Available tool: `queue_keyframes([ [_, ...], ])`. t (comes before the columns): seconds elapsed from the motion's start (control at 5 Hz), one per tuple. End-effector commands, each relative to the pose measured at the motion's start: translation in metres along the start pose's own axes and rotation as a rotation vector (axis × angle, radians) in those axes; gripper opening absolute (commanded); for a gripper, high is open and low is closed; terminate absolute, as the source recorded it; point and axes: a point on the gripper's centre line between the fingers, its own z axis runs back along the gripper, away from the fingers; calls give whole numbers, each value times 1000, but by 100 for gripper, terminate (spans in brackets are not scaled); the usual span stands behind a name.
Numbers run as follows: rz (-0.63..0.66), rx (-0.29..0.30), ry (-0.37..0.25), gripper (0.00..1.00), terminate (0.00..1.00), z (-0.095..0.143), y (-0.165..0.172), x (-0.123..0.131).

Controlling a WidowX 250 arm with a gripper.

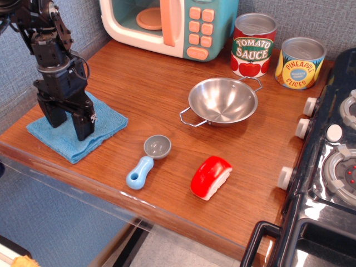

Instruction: Put the cloth to the left of the bowl.

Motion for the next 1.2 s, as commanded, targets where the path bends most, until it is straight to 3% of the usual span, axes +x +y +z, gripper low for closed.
queue_keyframes([
  [0.0, 113, -29, -49, 100, 0, 0, 17, 56],
  [0.2, 146, -41, -33, 100, 0, -10, 14, 82],
  [0.6, 78, -81, -17, 100, 0, -28, -18, 137],
  [1.0, -12, -72, 6, 100, 0, -37, -53, 160],
])
